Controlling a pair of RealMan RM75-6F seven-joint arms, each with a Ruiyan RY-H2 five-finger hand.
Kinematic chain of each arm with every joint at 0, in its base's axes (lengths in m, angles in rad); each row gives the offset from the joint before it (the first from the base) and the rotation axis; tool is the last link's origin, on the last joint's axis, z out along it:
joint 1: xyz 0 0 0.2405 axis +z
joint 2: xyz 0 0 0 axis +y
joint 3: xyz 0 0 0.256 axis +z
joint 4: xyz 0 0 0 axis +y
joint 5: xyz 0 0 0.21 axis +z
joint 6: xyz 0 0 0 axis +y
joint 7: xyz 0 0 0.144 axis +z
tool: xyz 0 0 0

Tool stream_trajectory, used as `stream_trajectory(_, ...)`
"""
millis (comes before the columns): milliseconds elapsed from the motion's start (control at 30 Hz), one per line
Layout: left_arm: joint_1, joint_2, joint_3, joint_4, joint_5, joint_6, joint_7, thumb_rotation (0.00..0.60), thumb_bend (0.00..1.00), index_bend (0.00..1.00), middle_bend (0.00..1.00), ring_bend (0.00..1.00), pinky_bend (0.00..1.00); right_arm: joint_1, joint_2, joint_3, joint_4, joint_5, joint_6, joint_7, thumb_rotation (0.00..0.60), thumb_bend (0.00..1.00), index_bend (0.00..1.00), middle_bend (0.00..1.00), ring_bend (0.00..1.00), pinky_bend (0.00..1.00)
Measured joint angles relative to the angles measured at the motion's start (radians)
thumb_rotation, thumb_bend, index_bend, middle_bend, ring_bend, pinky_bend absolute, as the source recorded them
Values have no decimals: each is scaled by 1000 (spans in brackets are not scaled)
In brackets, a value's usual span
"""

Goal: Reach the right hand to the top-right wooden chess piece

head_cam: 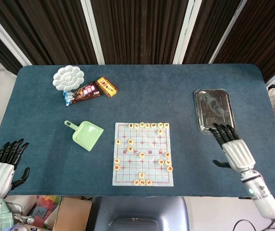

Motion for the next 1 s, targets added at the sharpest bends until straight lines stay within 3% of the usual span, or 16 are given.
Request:
stream_trajectory(200,2,3,-2,-1,-9,0,1,600,428,0,0,0,31,167,-102,71,56,49,-140,-75,600,285,361,0,0,0)
stream_trajectory(433,0,2,-5,-2,-19,-8,5,600,428,0,0,0,30,286,-230,105,185,106,-244,-132,600,368,466,13,0,0)
stream_trajectory(667,-1,0,-7,-1,-26,-13,9,600,428,0,0,0,31,369,-333,112,336,134,-313,-135,600,446,547,61,0,0)
stream_trajectory(1000,-3,0,-11,2,-32,-14,-3,600,427,0,0,0,30,453,-500,81,550,138,-361,-104,600,462,548,63,0,0)
